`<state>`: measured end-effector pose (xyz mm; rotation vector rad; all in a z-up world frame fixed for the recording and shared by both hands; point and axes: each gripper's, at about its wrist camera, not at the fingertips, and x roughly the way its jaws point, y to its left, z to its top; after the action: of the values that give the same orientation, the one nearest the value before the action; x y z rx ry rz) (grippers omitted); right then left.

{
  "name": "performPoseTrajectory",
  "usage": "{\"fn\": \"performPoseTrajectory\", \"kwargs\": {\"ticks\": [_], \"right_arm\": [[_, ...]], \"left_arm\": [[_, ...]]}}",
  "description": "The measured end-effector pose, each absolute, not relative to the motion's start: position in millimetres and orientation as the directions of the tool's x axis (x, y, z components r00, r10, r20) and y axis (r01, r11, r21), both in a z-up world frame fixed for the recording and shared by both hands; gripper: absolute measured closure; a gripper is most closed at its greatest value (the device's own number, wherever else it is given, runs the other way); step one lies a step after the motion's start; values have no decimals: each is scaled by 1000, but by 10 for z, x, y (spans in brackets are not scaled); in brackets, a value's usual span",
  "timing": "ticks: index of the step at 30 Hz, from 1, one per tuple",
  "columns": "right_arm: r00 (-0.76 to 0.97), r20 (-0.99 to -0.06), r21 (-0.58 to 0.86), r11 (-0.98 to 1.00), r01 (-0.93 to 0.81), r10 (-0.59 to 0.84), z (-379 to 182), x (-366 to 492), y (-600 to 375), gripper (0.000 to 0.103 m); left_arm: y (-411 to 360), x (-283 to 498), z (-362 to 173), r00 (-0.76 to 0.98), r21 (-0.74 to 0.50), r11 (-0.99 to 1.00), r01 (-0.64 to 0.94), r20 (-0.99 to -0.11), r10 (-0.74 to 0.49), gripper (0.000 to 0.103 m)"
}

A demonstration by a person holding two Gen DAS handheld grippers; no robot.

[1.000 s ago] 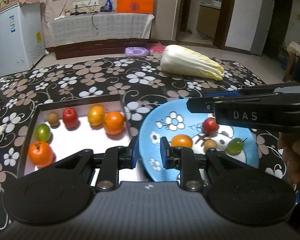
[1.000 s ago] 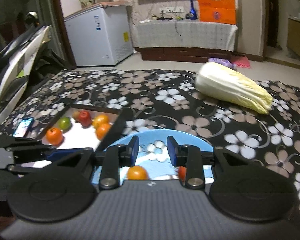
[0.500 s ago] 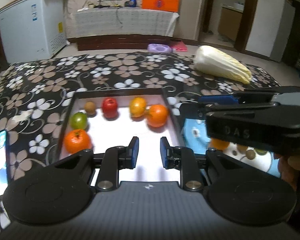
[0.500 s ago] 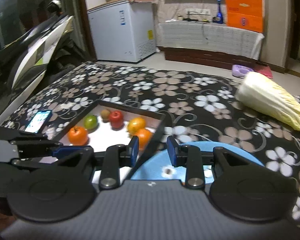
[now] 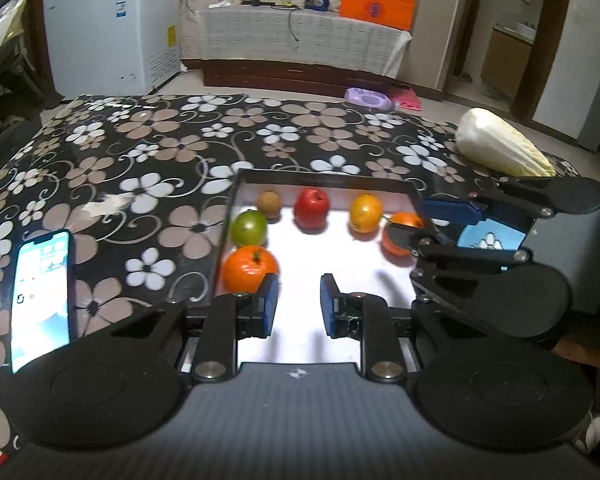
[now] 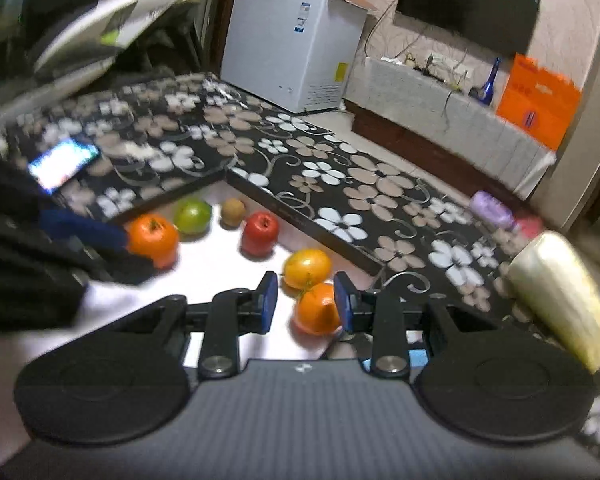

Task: Organize fruits
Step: 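Close the right gripper on the leafy mandarin in the tray while the left gripper returns to the tray, then lift the mandarin with the right gripper while the left gripper closes on the yellow-orange tomato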

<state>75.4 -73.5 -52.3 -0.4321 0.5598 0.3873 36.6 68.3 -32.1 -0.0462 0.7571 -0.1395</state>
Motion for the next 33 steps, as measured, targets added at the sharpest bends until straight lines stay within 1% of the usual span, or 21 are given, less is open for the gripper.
{"fn": "performPoseTrajectory", "kwargs": {"ticks": [7,8,9,12,14,16,18,20,22,25,27,33], "right_arm": [[799,-585,-439,774,-456,139,-700,780,-596,69],[801,-585,-455,765,-456,129,-723,785,-587,66],[807,-576,-470,755,-456,129,-738,774,-578,61],[823,-556,-525,718,-458,118,-790,749,-522,60],[817,-562,-533,700,-476,127,-814,738,-498,61],[789,-602,-514,697,-500,122,-838,772,-488,62],[781,-612,-501,703,-504,125,-841,781,-496,63],[760,-629,-420,751,-509,163,-767,805,-545,63],[737,-630,-274,818,-506,245,-620,825,-643,63],[728,-592,-57,883,-466,346,-374,833,-846,63],[737,-576,0,902,-431,352,-303,827,-944,63],[745,-572,61,924,-378,343,-228,811,-1139,63]], "left_arm": [[799,380,-316,720,-99,992,83,-682,-128,76],[806,383,-318,720,-99,992,80,-683,-126,76],[808,385,-321,719,-98,992,79,-683,-124,76],[815,396,-333,718,-95,993,72,-687,-118,76],[820,401,-340,717,-94,993,68,-688,-114,76],[823,410,-350,716,-92,994,65,-690,-111,76],[825,422,-366,712,-91,994,65,-693,-110,76],[826,432,-379,711,-89,994,65,-694,-109,76],[809,448,-382,713,-87,994,69,-693,-110,76],[706,522,-399,716,-74,993,90,-689,-116,76],[593,594,-418,714,-60,992,111,-689,-121,76],[294,785,-501,698,-39,987,159,-702,-140,76]]}}
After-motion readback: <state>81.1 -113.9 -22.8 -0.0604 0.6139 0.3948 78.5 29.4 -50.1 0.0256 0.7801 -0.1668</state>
